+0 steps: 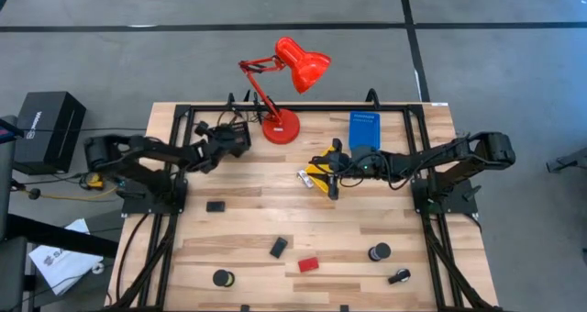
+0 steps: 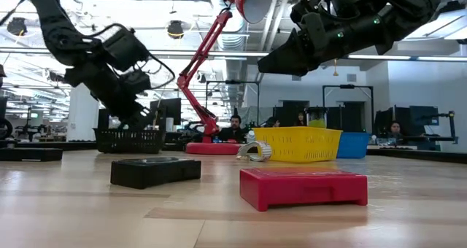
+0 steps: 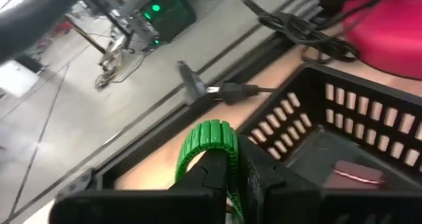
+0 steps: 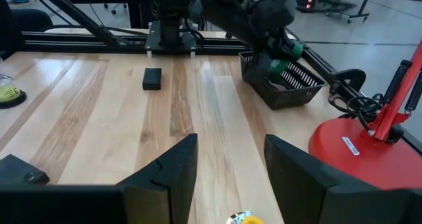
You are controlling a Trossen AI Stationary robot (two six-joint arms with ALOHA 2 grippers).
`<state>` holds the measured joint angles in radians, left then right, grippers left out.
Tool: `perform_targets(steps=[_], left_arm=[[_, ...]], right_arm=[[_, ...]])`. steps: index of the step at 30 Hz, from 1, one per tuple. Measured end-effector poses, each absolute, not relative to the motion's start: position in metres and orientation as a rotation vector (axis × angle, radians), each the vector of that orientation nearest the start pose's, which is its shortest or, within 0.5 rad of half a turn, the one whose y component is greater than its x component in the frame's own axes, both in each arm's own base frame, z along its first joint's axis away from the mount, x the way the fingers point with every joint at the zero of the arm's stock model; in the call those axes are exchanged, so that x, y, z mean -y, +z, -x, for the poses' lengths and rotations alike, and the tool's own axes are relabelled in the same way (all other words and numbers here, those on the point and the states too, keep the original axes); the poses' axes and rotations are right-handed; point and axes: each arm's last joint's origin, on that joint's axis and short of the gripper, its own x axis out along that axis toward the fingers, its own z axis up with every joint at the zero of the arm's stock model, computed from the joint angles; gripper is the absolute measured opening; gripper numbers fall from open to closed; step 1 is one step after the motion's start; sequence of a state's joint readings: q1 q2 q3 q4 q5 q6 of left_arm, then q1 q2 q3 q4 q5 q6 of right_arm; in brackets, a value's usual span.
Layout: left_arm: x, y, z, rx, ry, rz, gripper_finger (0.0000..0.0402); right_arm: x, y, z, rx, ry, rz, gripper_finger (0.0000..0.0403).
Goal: Pick & Place Office items
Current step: Put the green wrist watch into the black bin
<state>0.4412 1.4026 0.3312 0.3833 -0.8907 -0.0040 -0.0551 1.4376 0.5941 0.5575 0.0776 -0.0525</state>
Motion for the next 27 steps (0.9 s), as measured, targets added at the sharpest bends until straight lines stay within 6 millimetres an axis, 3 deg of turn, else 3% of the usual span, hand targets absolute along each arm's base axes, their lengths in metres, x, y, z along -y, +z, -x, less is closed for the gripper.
perform_targets(steps=[8,14,21,27], left_arm=[[-0.115,0.121,-0.193,-0.722,1.211,-0.132,0.0049],[-0.115,0.123,-0.193,-0.665,1.230,-0.063,0.0114],[-0.114,0.128,-0.203,-0.555,1.052,0.046,0.0189],[-0.115,0.132,-0.205,-0.494,1.061,0.050,0.0202]], right_arm=[[0.018,0.195,-0.285,-0.292,-0.123,0.055,0.0166],[0.018,0.194,-0.285,-0.293,-0.123,0.055,0.0166],[0.018,0.194,-0.285,-0.294,-0.123,0.055,0.0166],[0.018,0.194,-0.285,-0.294,-0.123,0.055,0.0166]])
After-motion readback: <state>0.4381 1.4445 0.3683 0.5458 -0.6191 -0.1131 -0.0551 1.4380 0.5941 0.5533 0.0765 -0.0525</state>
